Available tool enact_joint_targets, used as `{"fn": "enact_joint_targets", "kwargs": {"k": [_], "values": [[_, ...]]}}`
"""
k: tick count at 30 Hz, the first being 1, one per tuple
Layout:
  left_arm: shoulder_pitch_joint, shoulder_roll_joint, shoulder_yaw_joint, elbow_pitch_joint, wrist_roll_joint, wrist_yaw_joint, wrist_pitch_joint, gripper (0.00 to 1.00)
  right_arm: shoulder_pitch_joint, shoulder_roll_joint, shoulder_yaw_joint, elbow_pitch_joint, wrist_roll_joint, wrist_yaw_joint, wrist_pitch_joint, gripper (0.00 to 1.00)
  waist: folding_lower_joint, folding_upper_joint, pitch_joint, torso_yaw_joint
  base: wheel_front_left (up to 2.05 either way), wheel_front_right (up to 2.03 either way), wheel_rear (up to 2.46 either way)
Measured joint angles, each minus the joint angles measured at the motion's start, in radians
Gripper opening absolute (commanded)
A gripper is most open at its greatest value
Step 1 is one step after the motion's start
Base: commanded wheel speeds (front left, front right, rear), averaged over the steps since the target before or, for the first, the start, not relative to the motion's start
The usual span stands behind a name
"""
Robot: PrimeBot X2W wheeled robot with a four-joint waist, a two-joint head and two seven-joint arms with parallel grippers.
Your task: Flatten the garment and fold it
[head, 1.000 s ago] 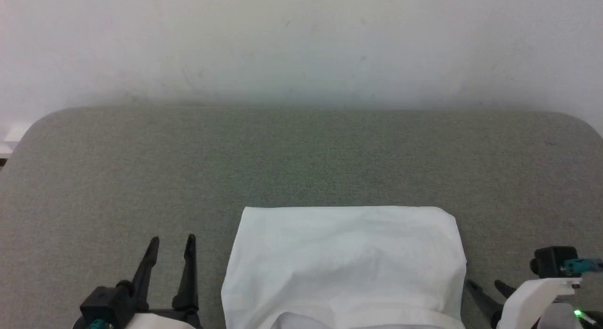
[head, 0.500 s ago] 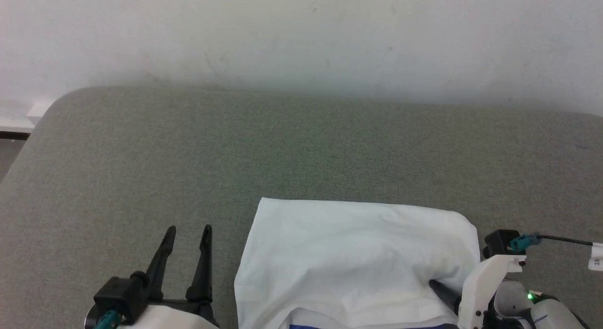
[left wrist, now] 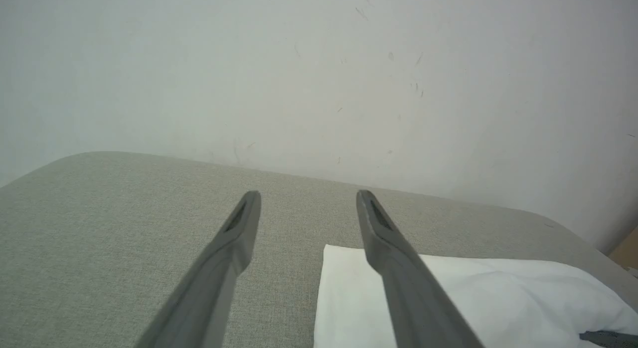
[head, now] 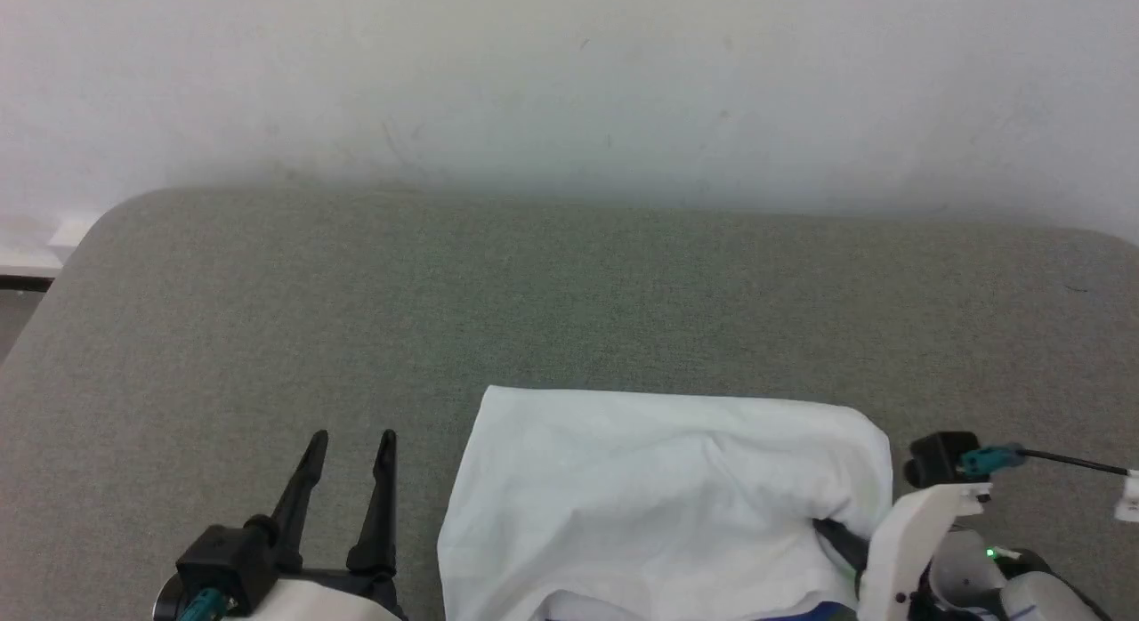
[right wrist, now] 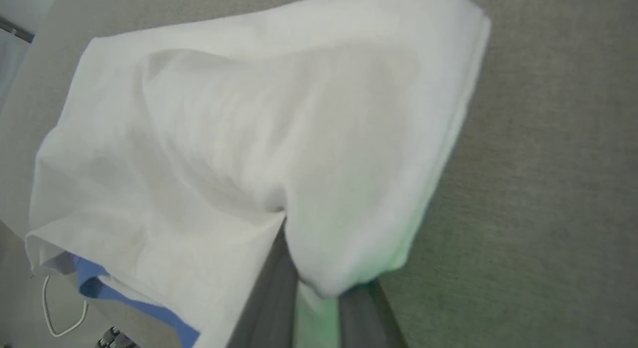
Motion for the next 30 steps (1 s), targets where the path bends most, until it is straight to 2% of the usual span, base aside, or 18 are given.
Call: {"fn": "enact_joint_targets", "kwargs": {"k": [7, 12, 16, 25, 30], "values": [[0.024, 0.003, 0.008, -0.007, 0.002, 0.012, 0.0, 1.0, 0.128, -0.068, -0.118, -0.162, -0.03, 0.003, -0.037, 0.0, -0.0001, 0.0, -0.022, -0.027, 0.0, 0.0, 0.0], [0.036, 0.004, 0.008, -0.008, 0.007, 0.014, 0.0, 1.0, 0.22, -0.078, -0.254, -0.224, -0.082, 0.003, 0.013, 0.0, -0.0001, 0.0, -0.034, -0.044, 0.0, 0.0, 0.0], [0.04, 0.004, 0.008, -0.01, 0.007, 0.018, 0.0, 1.0, 0.235, -0.058, -0.298, -0.286, -0.11, 0.003, 0.078, 0.0, -0.0001, 0.0, -0.04, -0.056, 0.0, 0.0, 0.0], [0.025, -0.004, -0.003, -0.005, 0.007, 0.012, 0.0, 1.0, 0.141, 0.07, -0.19, -0.385, -0.084, 0.003, 0.285, 0.0, -0.0001, 0.0, -0.025, -0.05, 0.0, 0.0, 0.0], [-0.013, -0.009, -0.011, 0.002, 0.007, 0.003, 0.0, 1.0, 0.092, 0.126, -0.089, -0.356, -0.057, 0.002, 0.328, 0.0, -0.0002, 0.0, -0.019, -0.012, 0.0, 0.0, 0.0]]}}
